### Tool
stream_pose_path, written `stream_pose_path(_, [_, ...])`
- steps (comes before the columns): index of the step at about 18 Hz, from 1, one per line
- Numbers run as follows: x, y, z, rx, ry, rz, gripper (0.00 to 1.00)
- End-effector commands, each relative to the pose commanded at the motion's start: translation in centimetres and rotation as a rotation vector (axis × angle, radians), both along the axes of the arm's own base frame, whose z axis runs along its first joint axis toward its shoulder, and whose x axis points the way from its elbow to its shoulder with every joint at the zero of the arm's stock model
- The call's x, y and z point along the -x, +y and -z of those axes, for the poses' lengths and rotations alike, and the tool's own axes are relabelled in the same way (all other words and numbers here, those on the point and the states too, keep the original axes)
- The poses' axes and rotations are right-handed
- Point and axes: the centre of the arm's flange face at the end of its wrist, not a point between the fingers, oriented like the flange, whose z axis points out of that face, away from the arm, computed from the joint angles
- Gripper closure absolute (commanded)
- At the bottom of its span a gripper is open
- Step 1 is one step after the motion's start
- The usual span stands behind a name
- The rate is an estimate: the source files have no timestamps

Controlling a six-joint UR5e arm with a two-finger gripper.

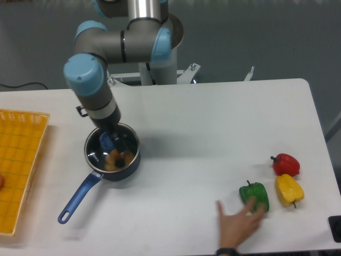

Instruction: Close the pot lid

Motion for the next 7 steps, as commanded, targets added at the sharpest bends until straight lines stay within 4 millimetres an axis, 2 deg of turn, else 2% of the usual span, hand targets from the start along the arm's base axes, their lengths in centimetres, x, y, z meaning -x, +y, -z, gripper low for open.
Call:
stream_pose_path(3, [3.0, -2.6, -2.1, -0.013, 0.010, -0.069, 0.00])
stream_pose_path(7, [7.0, -5.7, -3.3, -0.014, 0.014, -0.090, 0.00])
